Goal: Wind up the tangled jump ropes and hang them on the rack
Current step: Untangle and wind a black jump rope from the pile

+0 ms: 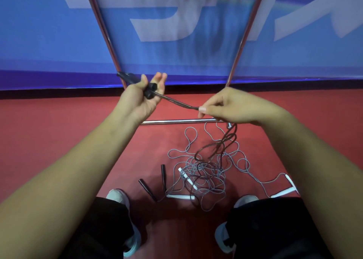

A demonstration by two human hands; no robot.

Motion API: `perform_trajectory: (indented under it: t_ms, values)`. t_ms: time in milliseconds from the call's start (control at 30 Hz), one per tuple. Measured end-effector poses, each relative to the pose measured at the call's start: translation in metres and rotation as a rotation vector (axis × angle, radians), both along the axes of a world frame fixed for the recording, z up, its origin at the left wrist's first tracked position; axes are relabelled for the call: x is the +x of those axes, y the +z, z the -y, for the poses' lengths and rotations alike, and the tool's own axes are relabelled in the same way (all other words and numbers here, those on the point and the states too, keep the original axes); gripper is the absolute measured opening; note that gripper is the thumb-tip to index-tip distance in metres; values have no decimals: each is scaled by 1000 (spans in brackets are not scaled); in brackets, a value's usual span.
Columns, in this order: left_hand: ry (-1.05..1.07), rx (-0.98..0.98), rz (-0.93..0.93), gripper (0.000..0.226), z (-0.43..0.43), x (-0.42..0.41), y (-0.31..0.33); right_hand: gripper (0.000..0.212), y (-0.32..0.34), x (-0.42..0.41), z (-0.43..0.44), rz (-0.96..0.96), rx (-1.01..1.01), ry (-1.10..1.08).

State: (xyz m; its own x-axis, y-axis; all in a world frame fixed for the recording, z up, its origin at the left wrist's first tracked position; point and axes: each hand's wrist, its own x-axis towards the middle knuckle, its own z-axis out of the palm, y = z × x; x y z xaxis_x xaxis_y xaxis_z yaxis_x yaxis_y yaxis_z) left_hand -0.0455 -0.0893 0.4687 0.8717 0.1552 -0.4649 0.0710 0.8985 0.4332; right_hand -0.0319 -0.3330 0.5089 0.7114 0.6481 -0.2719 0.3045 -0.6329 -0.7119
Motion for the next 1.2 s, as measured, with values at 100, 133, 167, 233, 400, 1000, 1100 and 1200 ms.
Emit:
perform_trajectory:
  t_ms: [100,133,167,233,400,1000,1100,1200]
  values:
    - [83,-139,77,31,-6,-1,8,34,-12,-1,-8,-88,28,-66]
    - [71,-139,101,24,-7,-2,10,31,-15,0,-9,-132,60,-87]
    - [42,-108,121,20,-9,-4,10,26,-16,1,-9,-166,82,-102]
    - [-72,44,149,32,-12,-6,9,18,-18,2,-8,-191,90,-117]
    - [-174,114,168,40,-15,-8,9,15,-20,-1,-13,-195,68,-121]
    - [-596,1221,-47,17,9,-19,-10,9,7,-4,-9,103,149,-106]
    - [-726,1271,46,23,12,-22,-6,7,6,5,-1,151,158,-203]
    - [-834,1218,124,25,17,-23,-6,9,3,10,3,157,156,-263]
